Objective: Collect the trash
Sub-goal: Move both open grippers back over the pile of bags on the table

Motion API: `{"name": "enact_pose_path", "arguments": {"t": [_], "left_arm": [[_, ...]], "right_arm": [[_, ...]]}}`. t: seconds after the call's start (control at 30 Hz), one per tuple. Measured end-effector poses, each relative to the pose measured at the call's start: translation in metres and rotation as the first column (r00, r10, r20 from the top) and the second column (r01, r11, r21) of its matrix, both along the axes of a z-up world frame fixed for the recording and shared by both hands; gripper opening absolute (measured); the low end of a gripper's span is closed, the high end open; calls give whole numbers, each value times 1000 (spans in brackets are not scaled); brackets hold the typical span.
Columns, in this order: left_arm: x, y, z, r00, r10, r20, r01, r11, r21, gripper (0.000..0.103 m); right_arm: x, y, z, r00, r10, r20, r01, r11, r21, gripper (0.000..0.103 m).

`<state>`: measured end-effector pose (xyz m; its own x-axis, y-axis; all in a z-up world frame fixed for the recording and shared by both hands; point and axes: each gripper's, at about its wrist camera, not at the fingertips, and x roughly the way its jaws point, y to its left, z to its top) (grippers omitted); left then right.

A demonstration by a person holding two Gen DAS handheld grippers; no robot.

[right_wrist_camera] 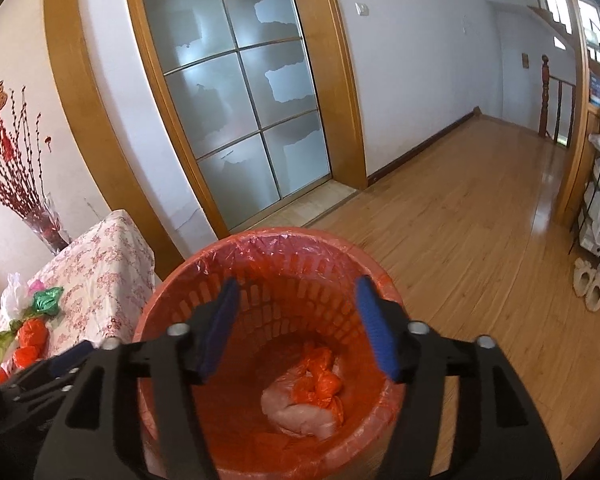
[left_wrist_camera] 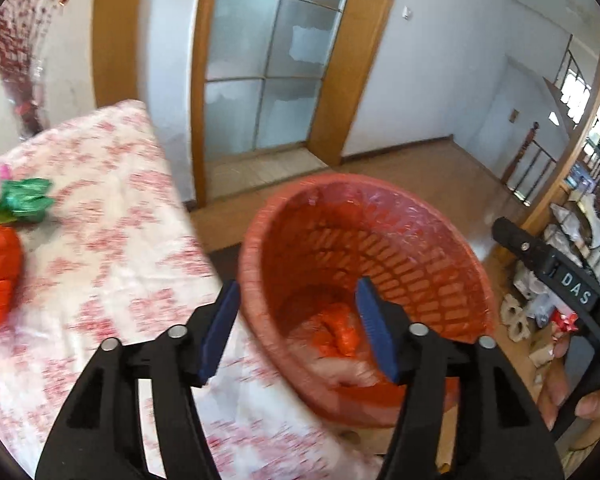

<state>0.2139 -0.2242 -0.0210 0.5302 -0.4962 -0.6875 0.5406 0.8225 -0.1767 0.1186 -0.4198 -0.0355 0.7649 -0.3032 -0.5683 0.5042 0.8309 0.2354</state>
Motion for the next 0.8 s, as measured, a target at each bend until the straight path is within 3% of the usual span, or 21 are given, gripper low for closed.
{"name": "enact_pose_path", "arguments": {"t": [0.17,0.33,0.57,0.8], "left_arm": [[-8,39,10,993,83,79,-86,996,31,75],[-9,83,18,973,192,126,-199,979,44,79],[-6,158,23,923,357,144,-368,928,57,80],[-9,224,25,866,474,162,-487,872,52,80]], "right_arm": [[1,24,7,999,43,0,-43,998,-49,74],[8,62,13,992,127,-6,-127,988,-93,74],[26,121,21,965,262,-18,-263,959,-101,74],[50,195,28,911,412,-20,-412,906,-91,74]]}}
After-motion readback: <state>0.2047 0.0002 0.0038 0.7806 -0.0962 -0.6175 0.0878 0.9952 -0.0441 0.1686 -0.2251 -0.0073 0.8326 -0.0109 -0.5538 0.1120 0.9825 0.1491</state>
